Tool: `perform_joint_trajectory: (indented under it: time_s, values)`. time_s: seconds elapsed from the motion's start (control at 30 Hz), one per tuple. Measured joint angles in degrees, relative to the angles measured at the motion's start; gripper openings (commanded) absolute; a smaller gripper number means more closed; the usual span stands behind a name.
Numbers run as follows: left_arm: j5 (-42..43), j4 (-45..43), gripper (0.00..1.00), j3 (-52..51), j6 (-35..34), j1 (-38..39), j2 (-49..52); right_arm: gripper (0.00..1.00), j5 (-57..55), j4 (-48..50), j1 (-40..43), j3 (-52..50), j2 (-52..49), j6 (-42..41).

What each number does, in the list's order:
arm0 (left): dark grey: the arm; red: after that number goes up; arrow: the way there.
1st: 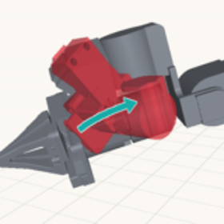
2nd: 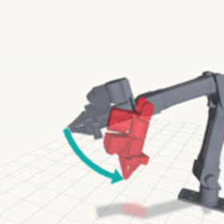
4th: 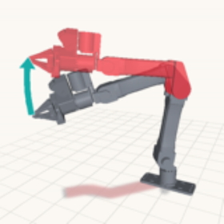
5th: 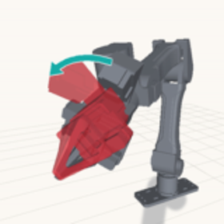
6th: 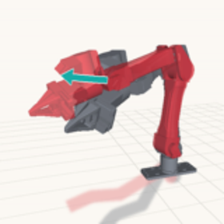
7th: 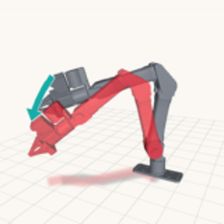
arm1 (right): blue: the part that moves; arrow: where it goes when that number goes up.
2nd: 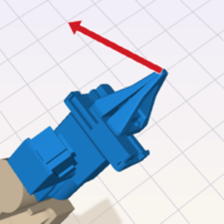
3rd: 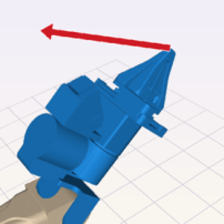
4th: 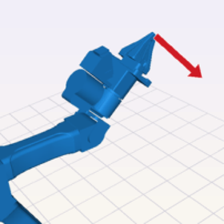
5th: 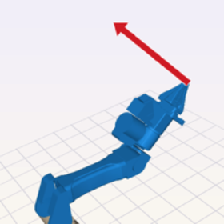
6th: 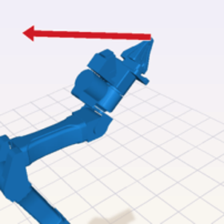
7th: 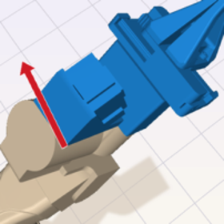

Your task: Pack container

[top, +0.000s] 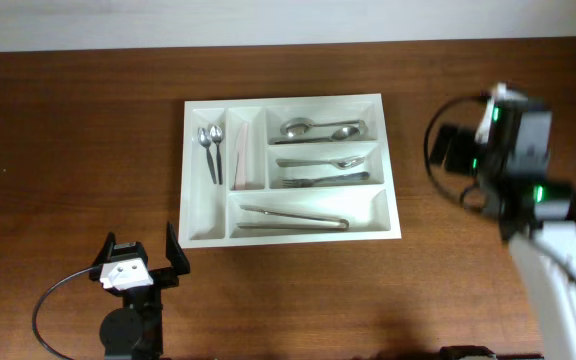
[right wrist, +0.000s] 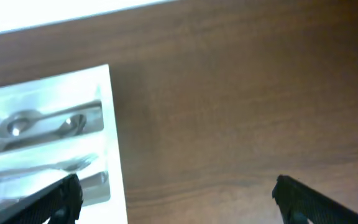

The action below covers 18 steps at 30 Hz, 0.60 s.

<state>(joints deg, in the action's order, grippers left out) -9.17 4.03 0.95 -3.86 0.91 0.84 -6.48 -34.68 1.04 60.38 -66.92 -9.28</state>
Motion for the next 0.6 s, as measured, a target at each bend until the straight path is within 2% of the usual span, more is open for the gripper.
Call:
perform_joint_trajectory:
  time_s: [0.17,0.6]
  values:
    - [0.0,-0.02,0.99,0.0,0.0,0.0,0.0,0.99,-0.15,5.25,-0.02,-12.87,12.44,0.0]
    - [0.0,-0.04,0.99,0.0,0.0,0.0,0.0,0.99,3.08,17.2,-0.02,-35.6,43.23,7.15]
